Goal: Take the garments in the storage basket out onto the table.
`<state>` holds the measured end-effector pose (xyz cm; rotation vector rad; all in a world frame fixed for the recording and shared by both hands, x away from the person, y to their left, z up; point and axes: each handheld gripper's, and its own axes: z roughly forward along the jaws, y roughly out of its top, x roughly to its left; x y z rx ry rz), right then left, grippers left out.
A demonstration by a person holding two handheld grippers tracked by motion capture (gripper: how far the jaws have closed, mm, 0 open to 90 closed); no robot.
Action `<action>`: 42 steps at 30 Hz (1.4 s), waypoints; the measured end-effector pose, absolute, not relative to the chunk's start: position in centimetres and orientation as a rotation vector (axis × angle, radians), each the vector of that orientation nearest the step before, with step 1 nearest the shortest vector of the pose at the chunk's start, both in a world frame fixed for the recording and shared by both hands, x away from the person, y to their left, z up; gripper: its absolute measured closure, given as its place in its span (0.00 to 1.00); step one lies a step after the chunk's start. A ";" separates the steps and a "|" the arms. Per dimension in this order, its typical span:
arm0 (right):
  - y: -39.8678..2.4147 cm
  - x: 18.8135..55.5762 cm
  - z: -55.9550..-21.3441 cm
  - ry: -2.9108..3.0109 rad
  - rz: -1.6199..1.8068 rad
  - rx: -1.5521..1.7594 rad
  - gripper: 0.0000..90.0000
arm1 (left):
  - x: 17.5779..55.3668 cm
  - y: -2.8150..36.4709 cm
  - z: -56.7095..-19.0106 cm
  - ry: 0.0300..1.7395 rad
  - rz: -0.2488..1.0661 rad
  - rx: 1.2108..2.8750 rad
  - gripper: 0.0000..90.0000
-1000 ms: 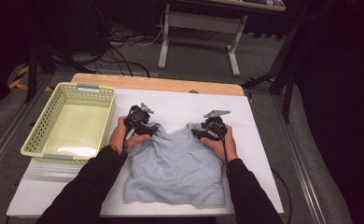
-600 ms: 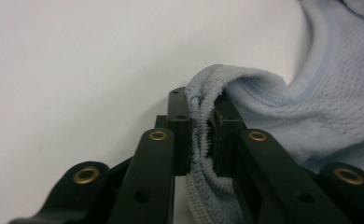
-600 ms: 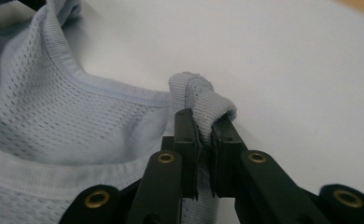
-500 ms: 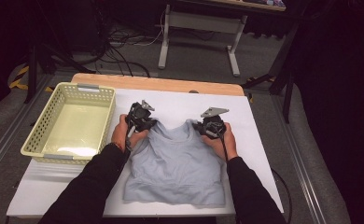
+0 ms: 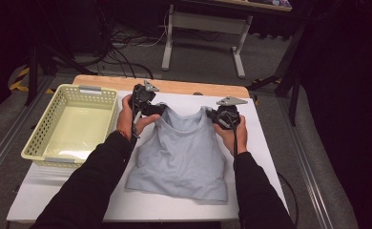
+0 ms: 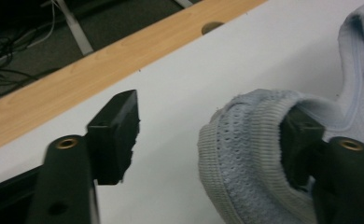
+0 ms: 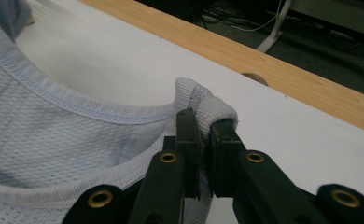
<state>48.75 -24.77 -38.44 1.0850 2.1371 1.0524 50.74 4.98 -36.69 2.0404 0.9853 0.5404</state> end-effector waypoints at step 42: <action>-26.7 39.3 -39.6 2.147 1.189 0.964 0.49 | 39.7 6.7 -39.4 0.657 0.524 2.135 0.27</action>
